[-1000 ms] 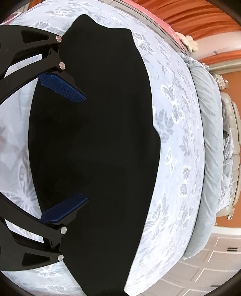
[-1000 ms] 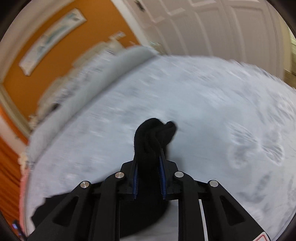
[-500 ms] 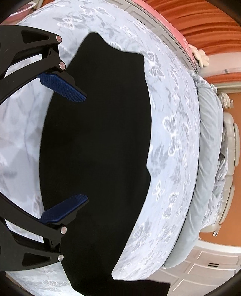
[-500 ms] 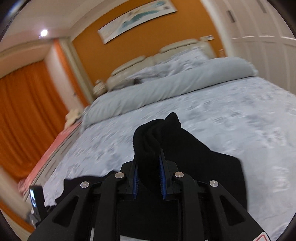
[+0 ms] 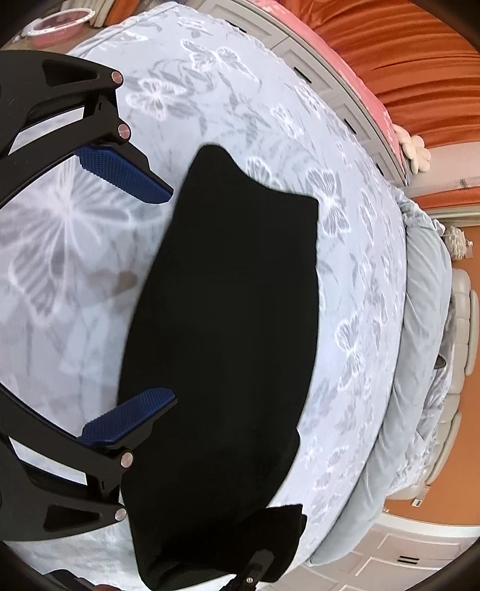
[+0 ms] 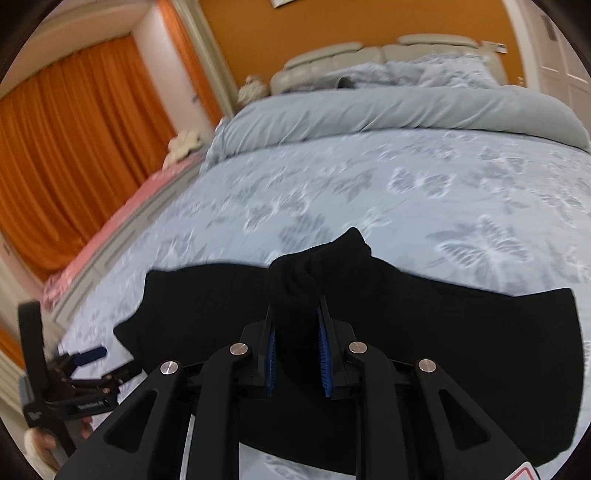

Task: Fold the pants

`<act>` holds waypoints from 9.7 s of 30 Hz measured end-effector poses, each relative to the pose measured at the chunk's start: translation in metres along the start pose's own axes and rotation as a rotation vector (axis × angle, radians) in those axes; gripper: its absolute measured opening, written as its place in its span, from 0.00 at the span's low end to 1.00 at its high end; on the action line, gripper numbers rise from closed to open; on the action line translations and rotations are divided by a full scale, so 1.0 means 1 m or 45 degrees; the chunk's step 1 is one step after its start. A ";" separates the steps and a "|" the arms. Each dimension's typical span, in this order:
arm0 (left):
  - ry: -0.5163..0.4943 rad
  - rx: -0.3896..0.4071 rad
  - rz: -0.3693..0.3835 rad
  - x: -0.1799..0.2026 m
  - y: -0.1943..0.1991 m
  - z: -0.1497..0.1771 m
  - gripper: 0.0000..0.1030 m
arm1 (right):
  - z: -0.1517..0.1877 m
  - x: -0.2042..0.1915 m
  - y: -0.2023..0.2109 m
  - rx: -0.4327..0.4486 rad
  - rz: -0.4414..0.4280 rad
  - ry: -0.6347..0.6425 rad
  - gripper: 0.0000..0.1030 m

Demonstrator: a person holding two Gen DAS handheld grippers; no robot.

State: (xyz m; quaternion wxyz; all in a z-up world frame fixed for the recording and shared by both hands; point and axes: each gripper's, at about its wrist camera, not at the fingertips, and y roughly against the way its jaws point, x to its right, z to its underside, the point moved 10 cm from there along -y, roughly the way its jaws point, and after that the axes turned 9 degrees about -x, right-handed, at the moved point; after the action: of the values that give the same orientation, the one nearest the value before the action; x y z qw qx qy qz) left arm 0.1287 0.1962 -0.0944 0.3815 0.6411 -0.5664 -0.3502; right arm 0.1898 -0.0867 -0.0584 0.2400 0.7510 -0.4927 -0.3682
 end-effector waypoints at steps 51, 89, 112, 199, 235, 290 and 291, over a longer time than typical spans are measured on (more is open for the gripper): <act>-0.034 -0.043 -0.040 0.009 -0.001 -0.003 0.95 | 0.024 0.110 0.044 -0.169 0.563 -0.029 0.25; -0.010 -0.097 -0.088 -0.011 -0.019 0.009 0.95 | 0.024 -0.009 -0.018 -0.138 0.260 0.204 0.42; 0.729 -0.214 0.421 -0.102 -0.072 -0.004 0.95 | 0.013 0.080 0.059 0.027 0.410 -0.068 0.52; -0.093 0.159 0.068 0.062 0.056 -0.001 0.94 | -0.037 0.042 0.073 0.051 0.011 -0.027 0.25; -0.259 -0.031 0.241 0.225 0.008 0.013 0.94 | 0.092 0.214 0.067 -0.328 0.214 -0.264 0.16; -0.079 -0.180 0.411 0.204 -0.009 0.010 0.94 | 0.079 0.206 0.097 -0.152 0.236 -0.311 0.70; -0.083 -0.184 0.402 0.206 -0.011 0.011 0.94 | 0.085 0.209 0.096 -0.181 0.240 -0.339 0.70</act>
State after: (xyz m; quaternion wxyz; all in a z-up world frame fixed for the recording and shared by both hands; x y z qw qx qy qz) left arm 0.1476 -0.0083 -0.1131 0.4584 0.5032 -0.6455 -0.3464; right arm 0.1195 -0.3162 -0.1075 0.2587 0.6272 -0.5611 -0.4741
